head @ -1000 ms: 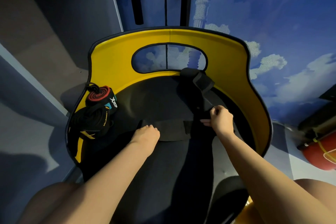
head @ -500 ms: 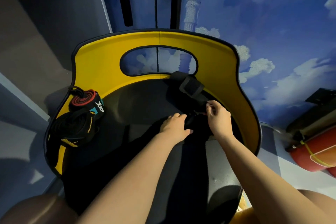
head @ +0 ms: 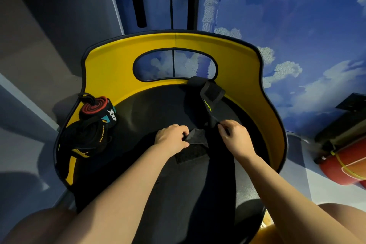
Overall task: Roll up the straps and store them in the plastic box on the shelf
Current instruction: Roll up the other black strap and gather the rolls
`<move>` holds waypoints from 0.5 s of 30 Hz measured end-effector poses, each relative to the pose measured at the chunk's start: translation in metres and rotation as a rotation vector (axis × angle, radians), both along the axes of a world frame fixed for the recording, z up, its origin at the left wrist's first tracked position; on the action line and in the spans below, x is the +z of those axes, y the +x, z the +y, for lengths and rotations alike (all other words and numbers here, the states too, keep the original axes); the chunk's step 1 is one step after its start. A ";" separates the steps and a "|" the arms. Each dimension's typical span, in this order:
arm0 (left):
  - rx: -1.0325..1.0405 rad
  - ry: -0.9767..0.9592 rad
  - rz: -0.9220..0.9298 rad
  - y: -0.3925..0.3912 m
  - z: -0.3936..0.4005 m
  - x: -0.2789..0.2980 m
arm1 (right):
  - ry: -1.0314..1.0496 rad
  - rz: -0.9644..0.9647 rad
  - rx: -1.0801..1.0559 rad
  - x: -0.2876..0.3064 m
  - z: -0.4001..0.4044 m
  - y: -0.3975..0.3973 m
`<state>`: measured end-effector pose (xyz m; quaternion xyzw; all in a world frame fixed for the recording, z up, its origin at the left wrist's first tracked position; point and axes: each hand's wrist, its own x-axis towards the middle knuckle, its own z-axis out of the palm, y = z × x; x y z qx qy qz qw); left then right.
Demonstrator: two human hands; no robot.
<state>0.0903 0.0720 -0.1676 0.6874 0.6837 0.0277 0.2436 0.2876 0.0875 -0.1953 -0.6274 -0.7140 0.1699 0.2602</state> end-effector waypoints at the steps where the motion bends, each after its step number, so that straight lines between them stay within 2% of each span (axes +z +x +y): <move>1: 0.040 -0.008 -0.065 0.000 -0.001 0.000 | -0.011 -0.007 0.014 -0.001 -0.002 -0.001; 4: 0.167 0.021 -0.195 0.004 -0.004 0.000 | -0.039 0.029 0.000 -0.002 -0.007 -0.004; 10: 0.235 0.144 -0.370 -0.003 -0.009 0.009 | -0.025 0.061 -0.192 0.011 -0.007 -0.002; 15: 0.306 0.216 -0.507 -0.034 -0.006 0.022 | 0.041 -0.109 -0.199 0.017 -0.007 -0.001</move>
